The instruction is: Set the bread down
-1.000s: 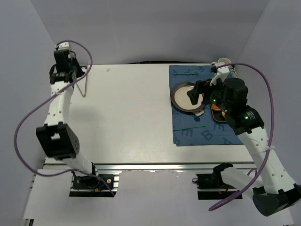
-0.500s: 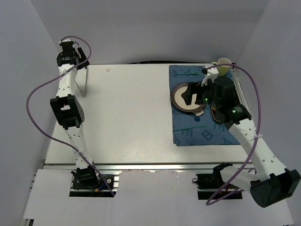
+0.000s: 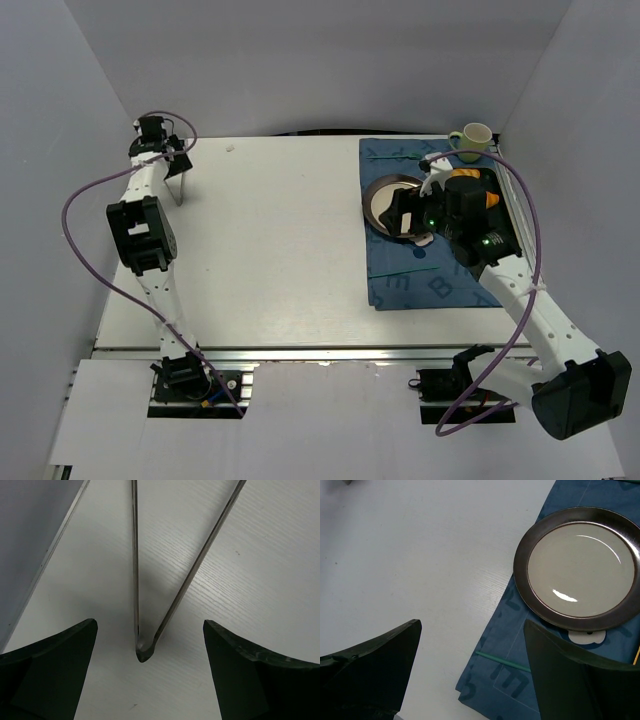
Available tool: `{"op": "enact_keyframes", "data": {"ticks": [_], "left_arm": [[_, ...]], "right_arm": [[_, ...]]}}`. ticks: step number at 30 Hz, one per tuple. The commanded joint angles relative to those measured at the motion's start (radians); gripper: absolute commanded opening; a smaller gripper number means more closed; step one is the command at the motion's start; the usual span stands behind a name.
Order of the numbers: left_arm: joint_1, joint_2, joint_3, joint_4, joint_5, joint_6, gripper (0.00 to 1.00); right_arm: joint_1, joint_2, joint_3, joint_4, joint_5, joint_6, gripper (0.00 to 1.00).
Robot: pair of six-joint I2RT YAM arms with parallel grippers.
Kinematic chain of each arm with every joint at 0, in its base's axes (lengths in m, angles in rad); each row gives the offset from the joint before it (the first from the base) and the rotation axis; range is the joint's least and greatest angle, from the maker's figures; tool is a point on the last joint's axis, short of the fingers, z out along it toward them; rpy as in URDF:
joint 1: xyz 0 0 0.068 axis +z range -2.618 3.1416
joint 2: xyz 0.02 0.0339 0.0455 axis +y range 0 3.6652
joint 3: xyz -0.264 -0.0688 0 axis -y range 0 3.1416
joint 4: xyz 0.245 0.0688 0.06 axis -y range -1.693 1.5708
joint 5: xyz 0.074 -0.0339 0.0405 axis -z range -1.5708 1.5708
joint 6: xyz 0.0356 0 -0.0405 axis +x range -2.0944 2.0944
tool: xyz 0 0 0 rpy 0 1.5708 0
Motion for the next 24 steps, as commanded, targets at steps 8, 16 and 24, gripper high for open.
{"op": "enact_keyframes", "data": {"ticks": [8,16,24], "left_arm": [[-0.004,-0.002,-0.11,0.094,0.012,0.019,0.98],[0.0,0.096,-0.021,0.077,0.051,0.059,0.96],[0.025,0.165,0.057,0.089,0.097,0.084,0.94]], "right_arm": [[0.001,0.019,0.004,0.068,-0.03,0.004,0.89],[0.001,0.045,0.004,0.082,-0.042,0.011,0.89],[0.0,0.071,0.005,0.091,-0.042,0.011,0.89]]}}
